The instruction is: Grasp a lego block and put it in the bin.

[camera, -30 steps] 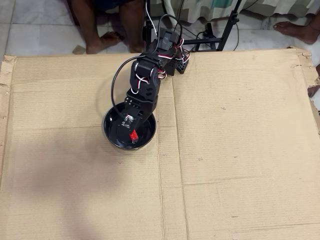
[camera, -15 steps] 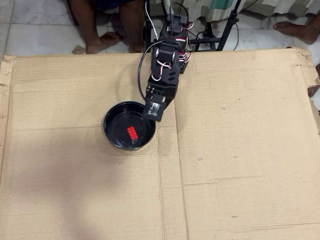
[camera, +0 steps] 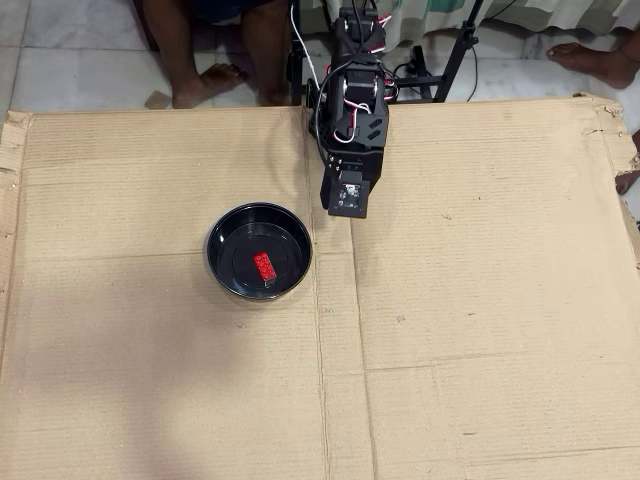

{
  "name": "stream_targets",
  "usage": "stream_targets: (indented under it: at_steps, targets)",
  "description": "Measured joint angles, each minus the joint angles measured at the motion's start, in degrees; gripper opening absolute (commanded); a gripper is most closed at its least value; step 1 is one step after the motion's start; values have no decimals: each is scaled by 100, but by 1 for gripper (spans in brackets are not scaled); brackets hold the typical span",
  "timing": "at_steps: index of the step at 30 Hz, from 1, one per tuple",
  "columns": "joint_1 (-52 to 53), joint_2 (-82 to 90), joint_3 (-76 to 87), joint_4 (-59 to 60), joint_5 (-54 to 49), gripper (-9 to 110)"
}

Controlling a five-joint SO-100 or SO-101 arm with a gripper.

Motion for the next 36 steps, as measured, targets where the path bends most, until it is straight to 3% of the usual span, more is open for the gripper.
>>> stream_targets:
  at_steps: [16, 36]
  targets:
    - [-984, 2531, 2540, -694, 0, 20]
    - [-1204, 5906, 6187, -1661, 0, 20]
